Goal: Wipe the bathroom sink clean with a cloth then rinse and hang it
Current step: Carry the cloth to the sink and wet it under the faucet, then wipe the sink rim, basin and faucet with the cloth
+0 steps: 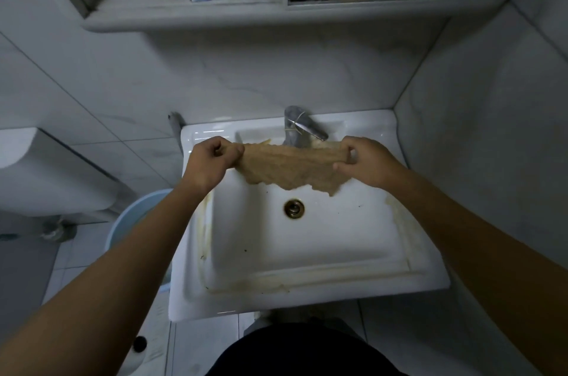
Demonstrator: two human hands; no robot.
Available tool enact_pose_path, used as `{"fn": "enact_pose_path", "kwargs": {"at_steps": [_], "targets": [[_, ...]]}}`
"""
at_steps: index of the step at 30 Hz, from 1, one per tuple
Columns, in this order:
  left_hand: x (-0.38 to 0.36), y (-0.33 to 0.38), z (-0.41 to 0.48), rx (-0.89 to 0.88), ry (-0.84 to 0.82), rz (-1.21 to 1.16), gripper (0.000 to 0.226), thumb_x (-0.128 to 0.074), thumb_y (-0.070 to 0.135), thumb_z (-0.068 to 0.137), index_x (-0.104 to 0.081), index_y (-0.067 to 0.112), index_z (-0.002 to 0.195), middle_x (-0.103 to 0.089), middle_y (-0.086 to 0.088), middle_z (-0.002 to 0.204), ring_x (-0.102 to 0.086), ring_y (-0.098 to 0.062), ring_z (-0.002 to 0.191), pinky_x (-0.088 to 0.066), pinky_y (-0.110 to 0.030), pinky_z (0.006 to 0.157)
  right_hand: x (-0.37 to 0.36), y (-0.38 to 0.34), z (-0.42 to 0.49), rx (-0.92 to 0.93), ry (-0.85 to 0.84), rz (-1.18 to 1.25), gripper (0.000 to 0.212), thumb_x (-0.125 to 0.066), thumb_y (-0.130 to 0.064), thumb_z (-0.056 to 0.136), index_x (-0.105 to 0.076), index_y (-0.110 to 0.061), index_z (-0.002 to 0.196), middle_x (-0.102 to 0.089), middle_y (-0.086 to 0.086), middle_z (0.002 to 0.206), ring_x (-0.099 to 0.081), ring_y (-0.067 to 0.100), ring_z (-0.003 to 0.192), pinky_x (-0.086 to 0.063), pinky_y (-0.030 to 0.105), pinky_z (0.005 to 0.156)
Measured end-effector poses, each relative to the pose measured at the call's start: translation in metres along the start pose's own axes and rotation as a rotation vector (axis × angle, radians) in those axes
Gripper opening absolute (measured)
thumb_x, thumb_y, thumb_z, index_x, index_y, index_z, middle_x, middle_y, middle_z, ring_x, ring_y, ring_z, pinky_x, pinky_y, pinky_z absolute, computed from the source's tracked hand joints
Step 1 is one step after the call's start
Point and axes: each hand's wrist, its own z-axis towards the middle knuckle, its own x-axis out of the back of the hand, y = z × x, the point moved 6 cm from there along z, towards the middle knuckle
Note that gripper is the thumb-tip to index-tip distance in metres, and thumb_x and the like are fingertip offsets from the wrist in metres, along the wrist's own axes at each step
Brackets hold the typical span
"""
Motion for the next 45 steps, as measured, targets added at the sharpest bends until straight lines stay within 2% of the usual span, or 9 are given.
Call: {"fn": "enact_pose_path", "kwargs": {"at_steps": [6, 14, 21, 24, 27, 32, 35, 39, 45], "targets": [[-0.018, -0.062, -0.038, 0.121, -0.092, 0.122, 0.026, -0.069, 0.021, 0.095, -0.067, -0.004, 0.092, -0.066, -0.011, 0.083, -0.059, -0.016, 0.075, -0.048, -0.026, 0.070, -0.042, 0.027, -0.032, -0.099, -0.098, 0.044, 0.013, -0.070, -0.020, 0.087, -0.060, -0.026, 0.080, -0.067, -0.001, 0.080, -0.065, 0.022, 0.080, -0.054, 0.037, 0.070], [-0.056, -0.148, -0.090, 0.290, -0.286, 0.223, 0.019, -0.065, 0.022, 0.097, -0.070, 0.006, 0.090, -0.072, -0.017, 0.086, -0.070, -0.034, 0.085, -0.057, -0.041, 0.076, -0.117, 0.068, -0.079, -0.167, -0.352, 0.045, 0.019, -0.067, -0.014, 0.089, -0.064, -0.027, 0.075, -0.066, -0.005, 0.077, -0.062, 0.012, 0.076, -0.051, 0.033, 0.074], [-0.075, -0.172, -0.022, 0.327, -0.196, 0.309, 0.017, -0.067, 0.026, 0.093, -0.069, 0.009, 0.096, -0.071, -0.010, 0.092, -0.068, -0.029, 0.090, -0.052, -0.035, 0.072, -0.134, 0.093, -0.020, -0.244, -0.235, 0.059, 0.012, -0.062, -0.013, 0.092, -0.069, -0.020, 0.085, -0.069, -0.002, 0.083, -0.065, 0.020, 0.080, -0.054, 0.036, 0.072], [-0.088, -0.195, 0.001, 0.358, -0.164, 0.374, 0.019, -0.066, 0.032, 0.094, -0.065, 0.016, 0.105, -0.069, -0.002, 0.097, -0.067, -0.026, 0.094, -0.056, -0.038, 0.080, -0.160, 0.107, 0.004, -0.321, -0.193, 0.122, 0.019, -0.062, -0.011, 0.093, -0.071, -0.018, 0.108, -0.066, -0.004, 0.096, -0.063, 0.021, 0.091, -0.048, 0.030, 0.081], [-0.104, -0.207, 0.000, 0.346, -0.149, 0.434, 0.029, -0.063, 0.032, 0.094, -0.058, 0.019, 0.119, -0.067, -0.001, 0.109, -0.064, -0.021, 0.095, -0.056, -0.040, 0.085, -0.184, 0.129, 0.006, -0.456, -0.091, 0.022, 0.032, -0.066, -0.022, 0.089, -0.064, -0.014, 0.120, -0.068, 0.006, 0.114, -0.063, 0.028, 0.103, -0.052, 0.038, 0.089], [-0.112, -0.187, -0.033, 0.108, -0.149, 0.663, 0.033, -0.059, 0.021, 0.092, -0.060, 0.014, 0.125, -0.058, -0.006, 0.123, -0.059, -0.023, 0.102, -0.053, -0.037, 0.084, -0.202, 0.133, -0.024, -0.594, -0.117, -0.172, 0.033, -0.067, -0.037, 0.085, -0.064, -0.008, 0.100, -0.067, 0.013, 0.098, -0.065, 0.030, 0.088, -0.049, 0.033, 0.070], [-0.112, -0.188, -0.044, -0.016, -0.242, 0.777, 0.028, -0.058, 0.025, 0.094, -0.062, 0.016, 0.120, -0.062, -0.004, 0.118, -0.059, -0.023, 0.103, -0.055, -0.039, 0.085, -0.212, 0.130, -0.031, -0.607, -0.175, -0.259, 0.041, -0.068, -0.039, 0.086, -0.061, -0.008, 0.111, -0.066, 0.014, 0.108, -0.066, 0.031, 0.097, -0.053, 0.037, 0.078], [-0.116, -0.203, -0.045, 0.008, -0.413, 0.830, 0.025, -0.054, 0.033, 0.097, -0.063, 0.018, 0.116, -0.060, 0.000, 0.116, -0.058, -0.020, 0.104, -0.054, -0.037, 0.085, -0.223, 0.132, -0.025, -0.619, -0.170, -0.304, 0.030, -0.065, -0.025, 0.090, -0.060, -0.008, 0.113, -0.066, 0.014, 0.114, -0.065, 0.030, 0.102, -0.053, 0.038, 0.084], [-0.120, -0.201, -0.039, 0.198, -0.335, 0.709, 0.023, -0.054, 0.028, 0.095, -0.063, 0.015, 0.112, -0.063, -0.005, 0.106, -0.061, -0.023, 0.094, -0.057, -0.043, 0.086, -0.213, 0.128, -0.026, -0.571, -0.159, -0.182, 0.029, -0.066, -0.029, 0.086, -0.064, -0.005, 0.104, -0.064, 0.013, 0.101, -0.064, 0.032, 0.095, -0.048, 0.035, 0.074]]}}
